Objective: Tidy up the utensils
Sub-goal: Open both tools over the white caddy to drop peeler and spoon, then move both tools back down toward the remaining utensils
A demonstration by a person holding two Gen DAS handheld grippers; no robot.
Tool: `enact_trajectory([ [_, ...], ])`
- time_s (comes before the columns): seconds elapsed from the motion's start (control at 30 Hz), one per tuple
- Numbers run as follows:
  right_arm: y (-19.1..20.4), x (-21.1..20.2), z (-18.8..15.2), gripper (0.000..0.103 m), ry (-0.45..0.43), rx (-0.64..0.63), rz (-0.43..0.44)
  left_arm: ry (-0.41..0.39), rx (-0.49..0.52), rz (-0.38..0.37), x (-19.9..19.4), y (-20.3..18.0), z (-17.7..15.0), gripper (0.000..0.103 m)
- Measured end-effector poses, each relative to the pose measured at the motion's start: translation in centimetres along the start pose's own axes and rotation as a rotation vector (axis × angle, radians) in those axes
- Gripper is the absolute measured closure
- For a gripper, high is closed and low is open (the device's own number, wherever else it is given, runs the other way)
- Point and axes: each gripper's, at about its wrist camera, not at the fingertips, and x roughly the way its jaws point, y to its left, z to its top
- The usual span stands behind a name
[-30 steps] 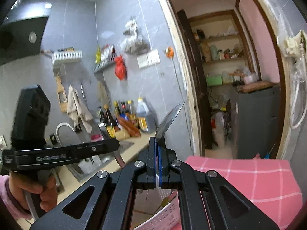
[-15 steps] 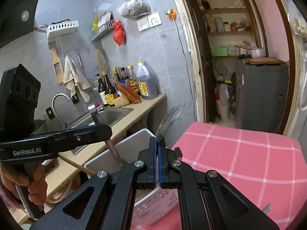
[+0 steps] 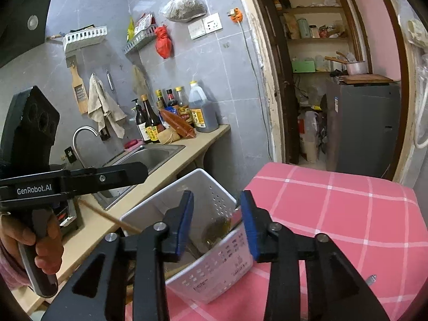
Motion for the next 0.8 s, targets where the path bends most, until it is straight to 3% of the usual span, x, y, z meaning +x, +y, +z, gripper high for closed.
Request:
enact_trajectory([
  [0.1, -0.5, -1.1, 0.0, 0.066, -0.020, 0.010, -0.041, -0.016, -0.012, 0.009, -0.5, 0.0, -0.1, 0.060],
  [0.17, -1.0, -2.3, 0.1, 0.051, -0.048, 0.025, -0.082, -0.028, -0.006, 0.031, -0.8, -0.4, -0.1, 0.053],
  [0.33, -2.3, -5.9, 0.2, 0.030, -0.120, 0.057, -0.188, -0.096, 0.045, 0.109, -2.0, -2.3, -0.6, 0.018],
  [0.5, -3.3, -9.6, 0.1, 0.008, -0.174, 0.056, -0.286, -0.187, 0.102, 0.208, -3.1, -5.0, -1.7, 0.001],
  [0.57, -3.5, -10.9, 0.1, 0.002, -0.190, 0.047, -0.319, -0.219, 0.130, 0.245, -3.4, -6.2, -2.4, 0.000],
  [0.8, -4.4, -15.2, -1.2, 0.001, -0.195, 0.008, -0.422, -0.301, 0.218, 0.305, -4.5, -9.6, -5.4, 0.000],
])
